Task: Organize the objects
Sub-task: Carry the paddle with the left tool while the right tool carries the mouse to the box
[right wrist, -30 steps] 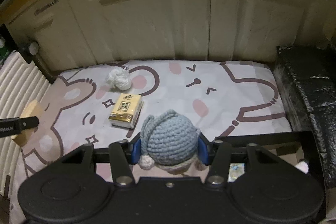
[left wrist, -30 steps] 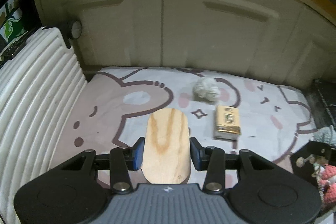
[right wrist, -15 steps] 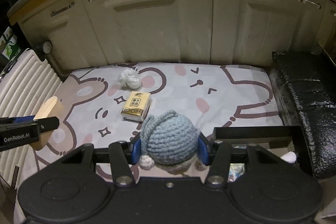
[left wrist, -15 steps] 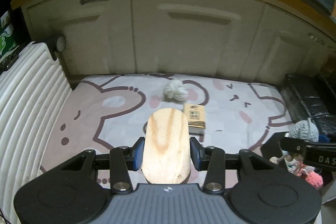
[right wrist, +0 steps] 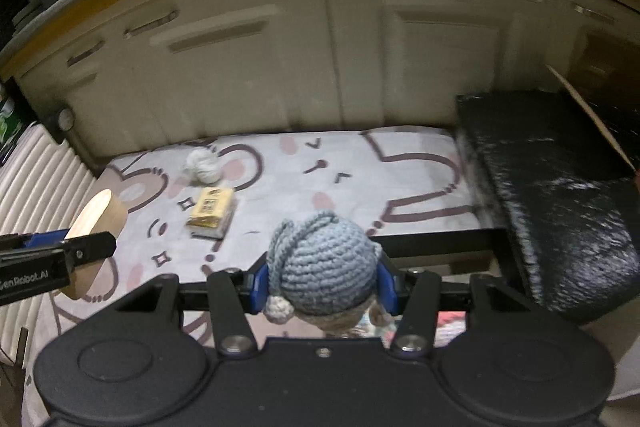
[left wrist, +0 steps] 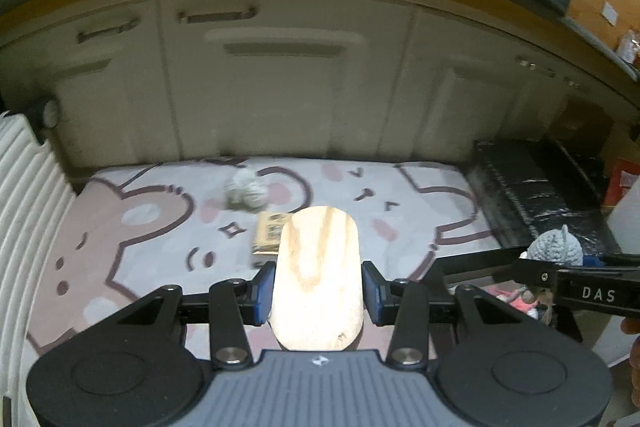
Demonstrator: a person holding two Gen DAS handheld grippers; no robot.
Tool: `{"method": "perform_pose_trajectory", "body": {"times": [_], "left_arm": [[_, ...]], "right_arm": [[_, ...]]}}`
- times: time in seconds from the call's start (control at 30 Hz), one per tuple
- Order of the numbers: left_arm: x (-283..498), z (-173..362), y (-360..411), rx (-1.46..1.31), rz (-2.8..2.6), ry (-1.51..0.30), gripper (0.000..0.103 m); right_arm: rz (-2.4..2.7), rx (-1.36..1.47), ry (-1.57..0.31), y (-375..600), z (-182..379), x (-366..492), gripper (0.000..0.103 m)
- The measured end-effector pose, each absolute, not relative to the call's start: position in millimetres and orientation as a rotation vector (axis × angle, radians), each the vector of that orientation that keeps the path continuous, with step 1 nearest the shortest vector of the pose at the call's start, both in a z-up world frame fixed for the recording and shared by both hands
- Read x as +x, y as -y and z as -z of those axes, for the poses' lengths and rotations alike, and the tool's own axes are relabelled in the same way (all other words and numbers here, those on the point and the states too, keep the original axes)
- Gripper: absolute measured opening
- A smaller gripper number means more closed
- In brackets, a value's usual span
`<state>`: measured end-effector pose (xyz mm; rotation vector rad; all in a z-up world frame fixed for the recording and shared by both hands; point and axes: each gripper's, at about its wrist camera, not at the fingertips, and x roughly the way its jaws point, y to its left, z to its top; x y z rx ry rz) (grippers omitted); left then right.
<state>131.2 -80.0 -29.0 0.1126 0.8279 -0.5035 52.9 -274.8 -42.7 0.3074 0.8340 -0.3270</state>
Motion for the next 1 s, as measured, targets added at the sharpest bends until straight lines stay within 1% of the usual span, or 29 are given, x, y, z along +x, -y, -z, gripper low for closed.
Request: {"method": "perform_pose_trajectory", "body": {"times": [0.4,1.0], "left_arm": [[119.2,35.7,139.5,0.083,0.64,-0.864,0.045],[122.0,91.0,205.4,-0.074,0.738,-1.056,0.045]], "right_arm": [[0.406,0.364,-0.824,324.9,46.8,22.5,0.053],[0.462,0.499,-0.809,372.3,63.8,19.8,0.053]]}}
